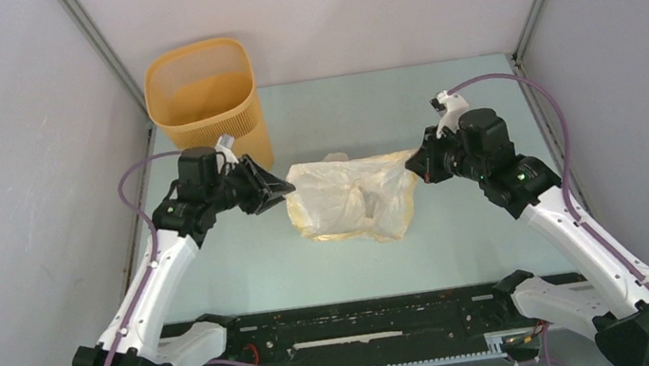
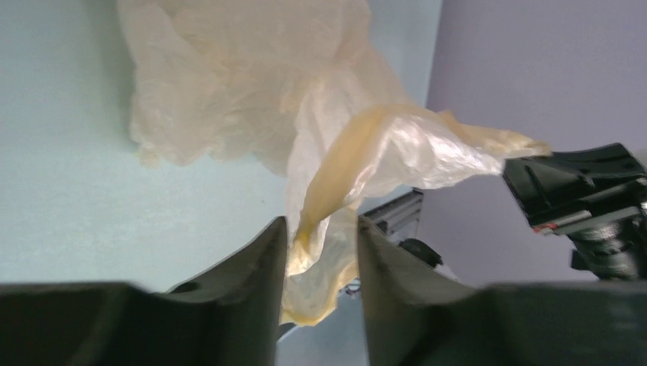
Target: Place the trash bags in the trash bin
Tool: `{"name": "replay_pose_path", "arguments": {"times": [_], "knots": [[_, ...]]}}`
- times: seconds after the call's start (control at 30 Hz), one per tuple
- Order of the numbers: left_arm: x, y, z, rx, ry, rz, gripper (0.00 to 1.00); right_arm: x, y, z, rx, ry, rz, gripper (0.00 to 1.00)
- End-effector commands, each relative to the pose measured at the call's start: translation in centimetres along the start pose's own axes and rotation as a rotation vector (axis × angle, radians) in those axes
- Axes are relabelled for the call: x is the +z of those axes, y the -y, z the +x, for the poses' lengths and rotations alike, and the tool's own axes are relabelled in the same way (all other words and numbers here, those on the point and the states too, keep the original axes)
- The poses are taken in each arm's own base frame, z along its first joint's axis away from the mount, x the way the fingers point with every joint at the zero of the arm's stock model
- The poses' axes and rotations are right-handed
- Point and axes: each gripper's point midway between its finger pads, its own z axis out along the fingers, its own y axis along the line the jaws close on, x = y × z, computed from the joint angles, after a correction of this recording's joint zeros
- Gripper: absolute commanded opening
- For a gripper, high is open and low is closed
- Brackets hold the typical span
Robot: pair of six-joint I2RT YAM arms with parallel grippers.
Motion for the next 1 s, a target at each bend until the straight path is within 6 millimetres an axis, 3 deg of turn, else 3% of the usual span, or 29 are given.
{"name": "replay_pose_path", "arguments": {"times": [0.0,0.2,0.4,0.6,0.7,0.73,0.83,0.9,0.97], "knots": [[-2.1,0.3,-1.1,0.052,0.114,-0.027,0.66,0.1,0.4,-1.1,0.157,0.049,0.047,0.0],[-1.4,-0.4,2.5,0.041,0.035,0.035,0.99,0.5,0.7,-1.8,0.241,0.045,0.048,0.0],[0.5,-0.9,5.9,-0.009,-0.044,0.119,1.0,0.3,1.1,-2.3,0.268,0.055,0.036,0.0],[2.5,1.0,5.5,-0.096,-0.066,0.245,0.98,-0.1,0.7,-2.6,0.265,0.057,0.005,0.0],[3.3,1.3,4.5,-0.102,-0.048,0.225,0.83,-0.2,0.6,-2.3,0.255,0.045,0.002,0.0],[3.5,1.0,3.9,-0.088,-0.024,0.2,0.71,-0.3,0.6,-2.1,0.25,0.039,-0.001,0.0],[3.3,-0.4,3.0,-0.026,0.009,0.072,0.22,-0.6,0.8,-1.9,0.243,0.023,-0.009,0.0],[2.9,-1.1,2.5,0.014,0.017,0.008,0.06,-0.7,1.3,-1.6,0.249,0.005,-0.01,0.0],[2.6,-1.5,2.4,0.019,0.013,-0.007,0.0,-0.4,1.6,-0.9,0.261,-0.045,-0.039,0.0]]}}
